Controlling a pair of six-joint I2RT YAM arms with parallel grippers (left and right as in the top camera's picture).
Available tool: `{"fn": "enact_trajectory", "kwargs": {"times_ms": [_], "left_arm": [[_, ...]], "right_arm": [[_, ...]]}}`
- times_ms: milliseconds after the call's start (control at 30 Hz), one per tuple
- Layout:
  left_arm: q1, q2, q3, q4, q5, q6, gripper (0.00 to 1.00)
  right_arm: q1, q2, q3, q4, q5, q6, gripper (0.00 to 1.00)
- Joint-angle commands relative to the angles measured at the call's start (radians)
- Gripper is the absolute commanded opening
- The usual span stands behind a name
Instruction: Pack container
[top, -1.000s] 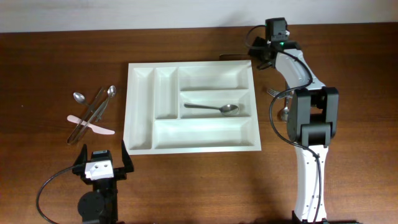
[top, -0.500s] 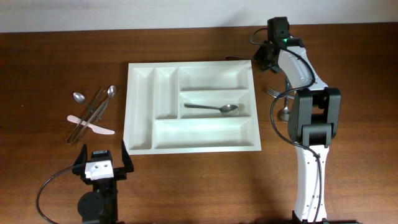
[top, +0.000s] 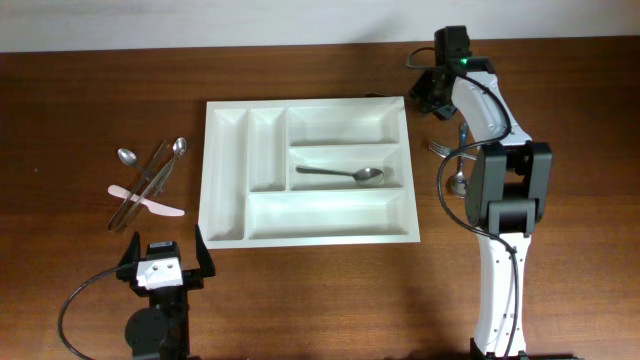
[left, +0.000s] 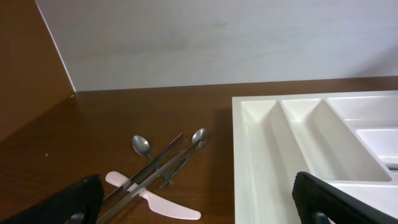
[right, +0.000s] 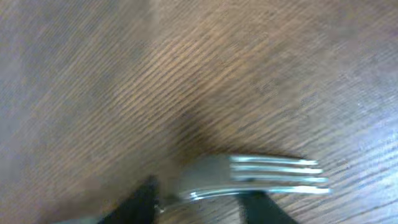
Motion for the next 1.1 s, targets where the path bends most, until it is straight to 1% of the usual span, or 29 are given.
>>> {"fn": "enact_trajectory", "kwargs": {"times_ms": [0,233,333,467,600,767,967,1067], "left_arm": [[0.005,-0.01,-0.002,-0.005,0.011,0.01,0.99],[0.005,-0.01,-0.002,-0.005,0.011,0.01,0.99],[0.005,-0.01,-0.002,-0.005,0.011,0.01,0.99],[0.005,-0.01,-0.002,-0.005,0.011,0.01,0.99],[0.005,-0.01,-0.002,-0.005,0.011,0.01,0.99],[0.005,-0.01,-0.002,-0.005,0.011,0.01,0.99],[0.005,-0.01,-0.002,-0.005,0.011,0.01,0.99],[0.005,-0.01,-0.002,-0.005,0.011,0.01,0.99]], "right_arm": [[-0.016,0.042,-0.003,0.001,-0.059,0.01,0.3],[-0.021,0.042,-0.003,0.0,-0.061,0.01,0.29],[-0.021,0.042,-0.003,0.0,-0.061,0.01,0.25],[-0.022,0.042,-0.003,0.001,-0.042,0.037,0.23],[-0.035,0.042,-0.003,0.033,-0.038,0.05,0.23],[-0.08,0.042,-0.003,0.049,-0.033,0.089,0.23],[-0.142,0.042,-0.003,0.042,-0.048,0.089,0.22],[-0.165,0.042,-0.003,0.025,-0.055,0.089,0.2]]}}
